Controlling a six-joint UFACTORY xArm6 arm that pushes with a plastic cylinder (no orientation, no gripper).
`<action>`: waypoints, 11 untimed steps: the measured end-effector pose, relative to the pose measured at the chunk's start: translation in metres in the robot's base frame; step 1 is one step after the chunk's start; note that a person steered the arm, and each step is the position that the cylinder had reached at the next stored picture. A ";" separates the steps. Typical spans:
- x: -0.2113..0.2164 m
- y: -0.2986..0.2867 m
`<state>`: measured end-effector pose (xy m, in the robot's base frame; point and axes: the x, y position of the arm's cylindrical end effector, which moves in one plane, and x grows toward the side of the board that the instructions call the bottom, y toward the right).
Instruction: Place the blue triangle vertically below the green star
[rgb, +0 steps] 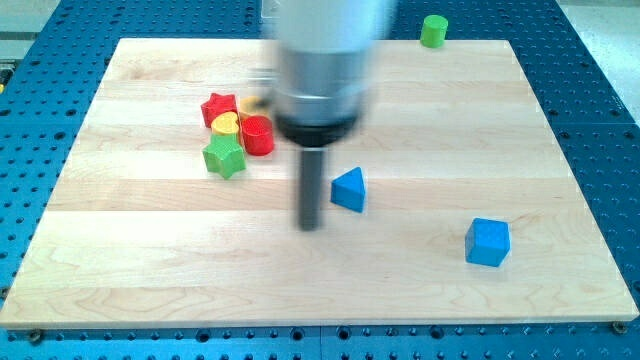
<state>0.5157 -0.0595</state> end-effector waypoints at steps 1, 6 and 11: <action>-0.001 0.072; -0.089 0.112; 0.038 -0.092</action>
